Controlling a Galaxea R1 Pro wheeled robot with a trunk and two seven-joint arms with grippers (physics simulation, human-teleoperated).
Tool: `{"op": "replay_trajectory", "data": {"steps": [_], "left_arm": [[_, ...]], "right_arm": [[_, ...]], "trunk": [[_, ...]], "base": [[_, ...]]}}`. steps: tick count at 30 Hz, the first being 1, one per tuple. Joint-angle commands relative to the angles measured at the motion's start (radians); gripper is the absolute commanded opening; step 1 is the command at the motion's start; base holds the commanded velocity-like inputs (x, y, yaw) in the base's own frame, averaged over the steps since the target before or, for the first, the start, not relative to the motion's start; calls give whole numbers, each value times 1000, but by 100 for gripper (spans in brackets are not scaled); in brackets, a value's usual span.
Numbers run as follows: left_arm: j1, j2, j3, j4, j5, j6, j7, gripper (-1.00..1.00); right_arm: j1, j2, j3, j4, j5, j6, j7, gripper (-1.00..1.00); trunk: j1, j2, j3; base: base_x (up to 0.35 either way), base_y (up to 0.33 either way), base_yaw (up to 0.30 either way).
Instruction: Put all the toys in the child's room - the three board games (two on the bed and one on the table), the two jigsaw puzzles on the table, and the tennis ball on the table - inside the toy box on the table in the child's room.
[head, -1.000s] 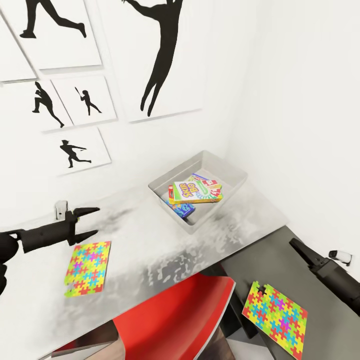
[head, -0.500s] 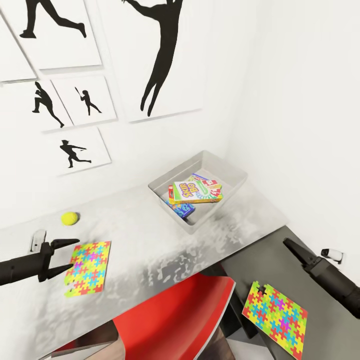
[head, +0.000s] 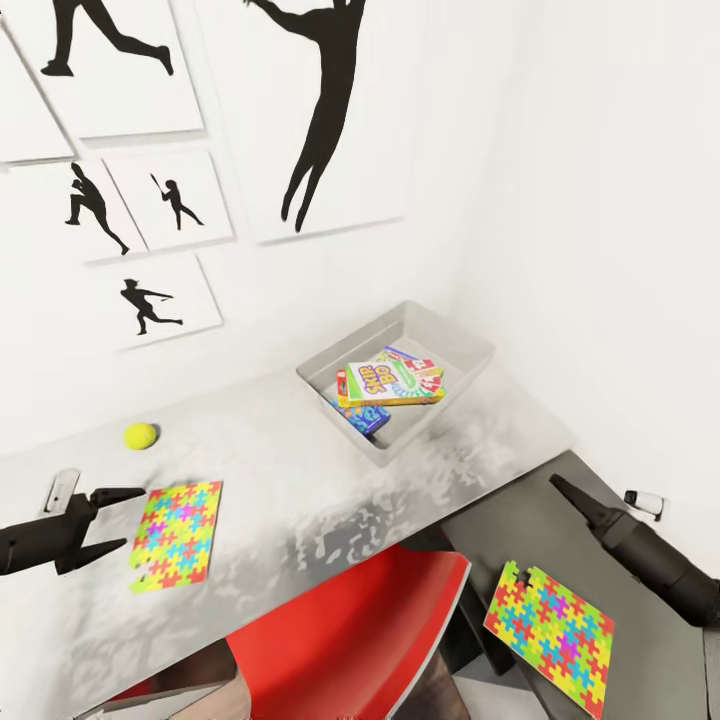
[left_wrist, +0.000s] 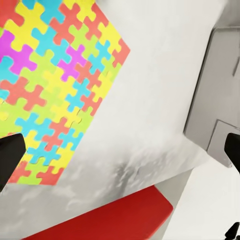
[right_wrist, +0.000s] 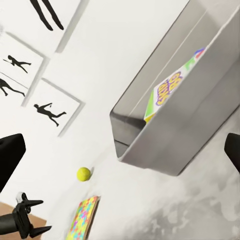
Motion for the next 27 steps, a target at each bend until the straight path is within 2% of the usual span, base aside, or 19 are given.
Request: {"op": "replay_trajectory", "data": {"steps": [1, 7, 10, 27], "left_arm": [[-1, 0, 2, 0, 5, 2, 10, 100], [-1, 0, 4, 0, -40, 2, 8, 100], [-1, 0, 4, 0, -48, 2, 7, 100], [-1, 1, 3, -6, -55, 2, 3, 100]], "right_arm": [[-1, 0, 1, 0, -3, 2, 1, 100], [-1, -1, 3, -1, -3, -15, 3, 100], [-1, 0, 4, -1, -3, -17, 7, 100], [-1, 0, 5, 1, -4, -18, 7, 100]], "trunk": [[0, -2, -2], [0, -2, 4], [0, -2, 8], [0, -2, 35]], "base": [[-120, 0, 0], [-226, 0, 0], [-183, 0, 0], [-26, 0, 0]]}}
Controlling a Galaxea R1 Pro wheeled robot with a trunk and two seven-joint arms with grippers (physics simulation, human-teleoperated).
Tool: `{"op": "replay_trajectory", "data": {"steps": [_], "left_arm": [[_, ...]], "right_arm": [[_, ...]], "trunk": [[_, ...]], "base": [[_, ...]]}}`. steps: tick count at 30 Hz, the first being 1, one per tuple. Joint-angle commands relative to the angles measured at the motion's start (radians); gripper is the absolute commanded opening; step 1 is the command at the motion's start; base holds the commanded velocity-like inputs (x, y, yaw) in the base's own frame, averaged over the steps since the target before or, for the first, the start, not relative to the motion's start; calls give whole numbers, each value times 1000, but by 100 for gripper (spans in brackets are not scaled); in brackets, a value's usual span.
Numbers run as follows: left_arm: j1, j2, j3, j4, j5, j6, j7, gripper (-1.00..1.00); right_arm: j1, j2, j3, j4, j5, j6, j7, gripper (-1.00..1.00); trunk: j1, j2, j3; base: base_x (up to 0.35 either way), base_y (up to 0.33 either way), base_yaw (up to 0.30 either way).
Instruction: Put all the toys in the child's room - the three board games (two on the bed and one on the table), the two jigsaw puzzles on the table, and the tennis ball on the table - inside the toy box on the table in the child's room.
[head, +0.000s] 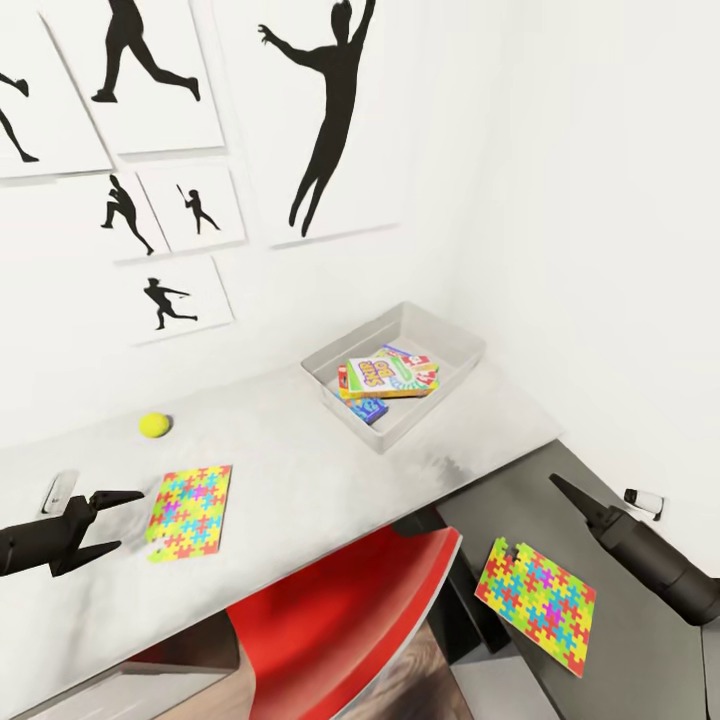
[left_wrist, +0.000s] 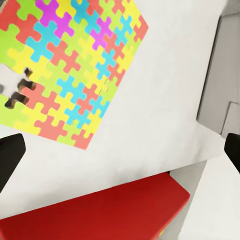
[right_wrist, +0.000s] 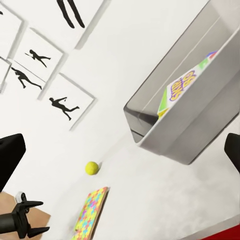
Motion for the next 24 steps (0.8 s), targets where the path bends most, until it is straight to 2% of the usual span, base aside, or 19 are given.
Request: {"op": "replay_trajectory", "data": {"steps": [1, 12, 19, 24], "left_arm": [[-1, 1, 2, -2, 9, 2, 11, 100], [-1, 30, -8, -14, 7, 2, 12, 100], [-1, 34, -9, -14, -44, 2, 11, 100], [-1, 34, -9, -15, -59, 2, 11, 100]], "right_arm": [[-1, 0, 0, 0, -3, 7, 0, 100], [-1, 0, 2, 1, -1, 5, -4, 100], [-1, 0, 0, 1, -2, -11, -2, 100], [-1, 0, -1, 1, -4, -18, 2, 100]], "trunk": [[1, -2, -1], [1, -2, 1], [1, -2, 1], [1, -2, 1]], "base": [[0, 0, 0], [0, 0, 0], [0, 0, 0], [0, 0, 0]]}}
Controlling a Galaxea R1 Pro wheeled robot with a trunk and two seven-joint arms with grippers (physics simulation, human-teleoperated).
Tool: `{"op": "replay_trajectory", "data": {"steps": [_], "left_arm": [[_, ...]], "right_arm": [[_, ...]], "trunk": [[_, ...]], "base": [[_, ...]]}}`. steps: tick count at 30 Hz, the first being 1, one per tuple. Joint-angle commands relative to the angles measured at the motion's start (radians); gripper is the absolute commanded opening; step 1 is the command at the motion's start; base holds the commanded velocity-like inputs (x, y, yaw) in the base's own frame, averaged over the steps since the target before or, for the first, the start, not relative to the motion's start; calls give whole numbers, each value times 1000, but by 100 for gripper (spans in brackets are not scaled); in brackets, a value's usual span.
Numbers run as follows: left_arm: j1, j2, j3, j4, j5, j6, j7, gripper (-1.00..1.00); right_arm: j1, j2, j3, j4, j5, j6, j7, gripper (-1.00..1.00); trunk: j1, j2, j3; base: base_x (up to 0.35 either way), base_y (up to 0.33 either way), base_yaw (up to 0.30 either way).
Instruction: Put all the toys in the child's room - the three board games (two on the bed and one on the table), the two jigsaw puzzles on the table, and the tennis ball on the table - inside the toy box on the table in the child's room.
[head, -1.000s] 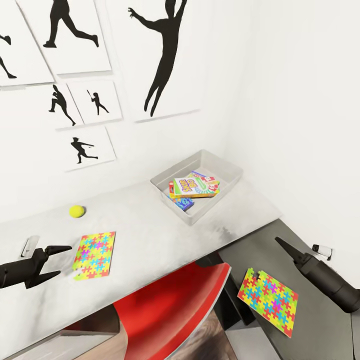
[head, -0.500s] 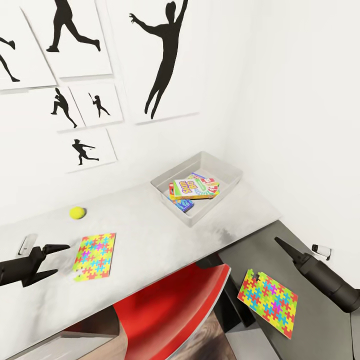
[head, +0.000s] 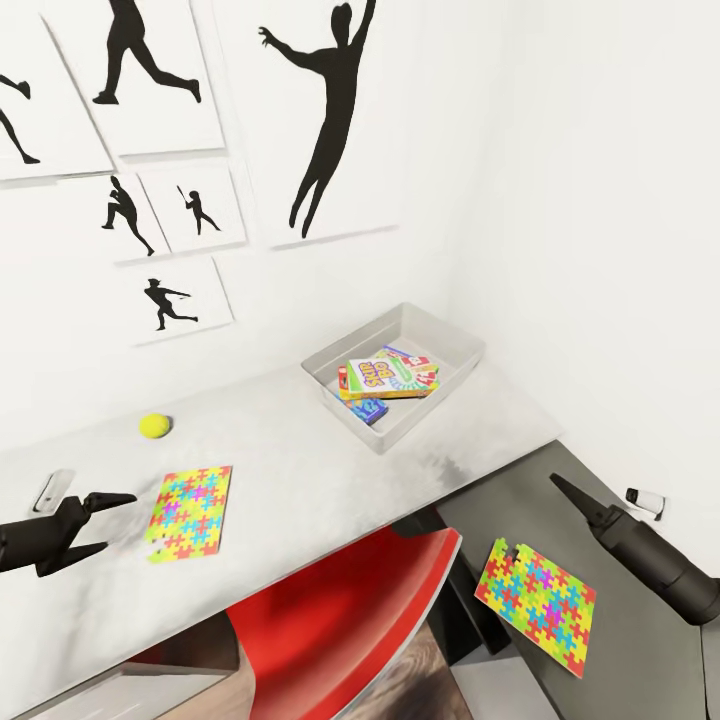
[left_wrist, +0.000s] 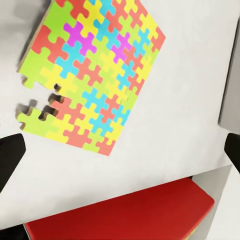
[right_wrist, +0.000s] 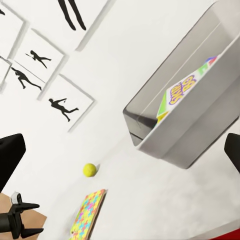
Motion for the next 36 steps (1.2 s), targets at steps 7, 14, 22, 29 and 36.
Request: {"op": "replay_trajectory", "data": {"steps": [7, 14, 22, 29, 36], "left_arm": [[-1, -1, -2, -3, 5, 2, 10, 100], [-1, 0, -4, -3, 4, 2, 10, 100], [-1, 1, -4, -4, 3, 2, 10, 100], [-1, 7, -4, -4, 4, 2, 10, 100], [-1, 32, -5, -4, 3, 2, 9, 100]], "right_arm": [[-1, 0, -1, 0, -3, 5, 0, 100], [-1, 0, 0, 0, -3, 4, 6, 100], [-1, 0, 0, 0, -3, 5, 9, 100], [-1, 0, -1, 0, -3, 6, 9, 100], [-1, 0, 0, 0, -3, 5, 9, 100]], "trunk": [[1, -2, -2], [1, -2, 1], [1, -2, 12], [1, -2, 22], [1, -2, 32]], "base": [[0, 0, 0], [0, 0, -38], [-134, 0, -152], [-130, 0, -169], [-14, 0, -170]]}}
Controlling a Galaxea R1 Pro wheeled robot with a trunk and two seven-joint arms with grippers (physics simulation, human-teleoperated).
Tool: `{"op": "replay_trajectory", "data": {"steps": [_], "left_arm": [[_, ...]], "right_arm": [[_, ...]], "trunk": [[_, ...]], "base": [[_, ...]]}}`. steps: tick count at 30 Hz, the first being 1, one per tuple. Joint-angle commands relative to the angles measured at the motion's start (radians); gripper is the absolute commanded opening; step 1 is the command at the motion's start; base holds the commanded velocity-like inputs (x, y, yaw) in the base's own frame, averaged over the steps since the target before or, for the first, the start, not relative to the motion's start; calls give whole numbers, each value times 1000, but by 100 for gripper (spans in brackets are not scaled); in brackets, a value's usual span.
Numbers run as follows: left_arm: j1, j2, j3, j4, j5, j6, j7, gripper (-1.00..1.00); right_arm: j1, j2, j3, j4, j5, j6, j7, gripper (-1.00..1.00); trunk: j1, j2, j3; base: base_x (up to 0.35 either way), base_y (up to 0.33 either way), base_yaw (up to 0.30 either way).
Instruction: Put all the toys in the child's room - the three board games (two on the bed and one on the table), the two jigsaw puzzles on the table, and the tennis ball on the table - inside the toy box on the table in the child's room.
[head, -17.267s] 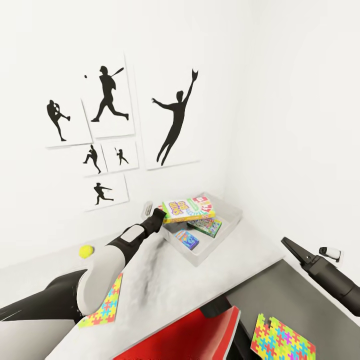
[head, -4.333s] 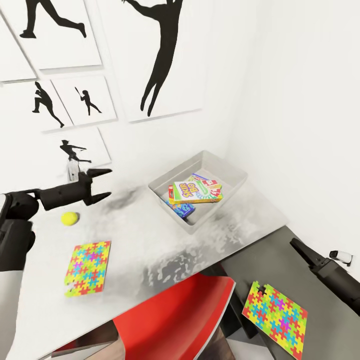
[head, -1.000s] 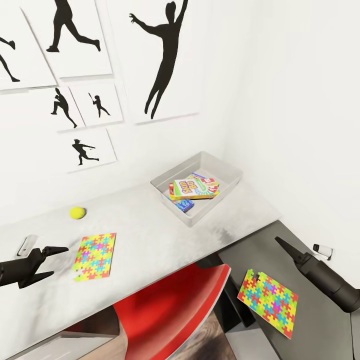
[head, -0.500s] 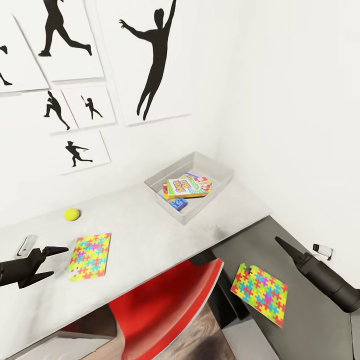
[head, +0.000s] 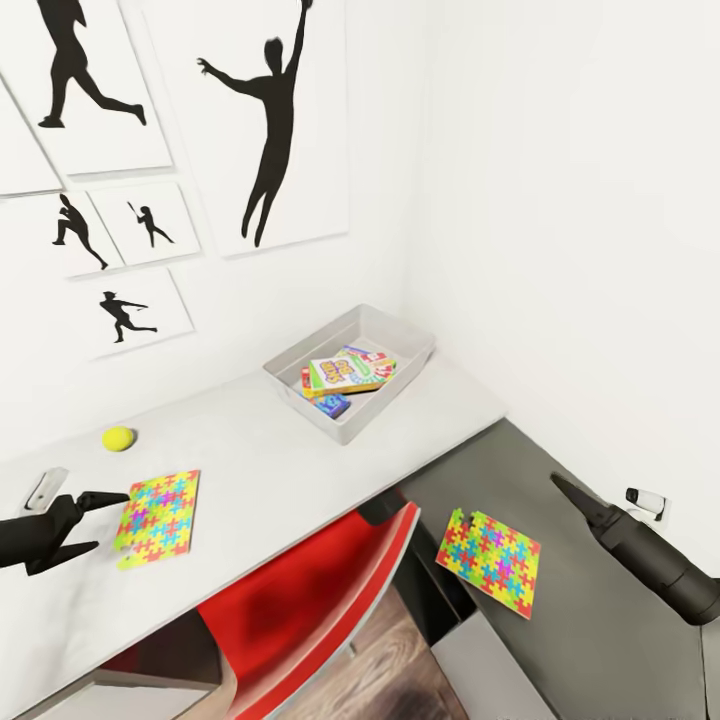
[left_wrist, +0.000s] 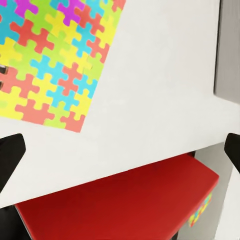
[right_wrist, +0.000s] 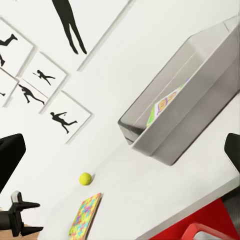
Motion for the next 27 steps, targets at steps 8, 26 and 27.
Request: {"op": "replay_trajectory", "data": {"steps": [8, 26, 27], "left_arm": [[-1, 9, 2, 0, 9, 2, 10, 100], [-1, 11, 8, 0, 8, 2, 11, 100], [-1, 11, 8, 0, 8, 2, 10, 100]], "right_arm": [[-1, 1, 0, 0, -3, 6, 1, 100], [-1, 2, 0, 0, -3, 6, 1, 100], [-1, 1, 0, 0, -3, 6, 1, 100]], "trunk": [[1, -2, 10], [1, -2, 36], [1, -2, 37]], "base": [[-1, 0, -171], [0, 0, -171], [0, 0, -171]]}}
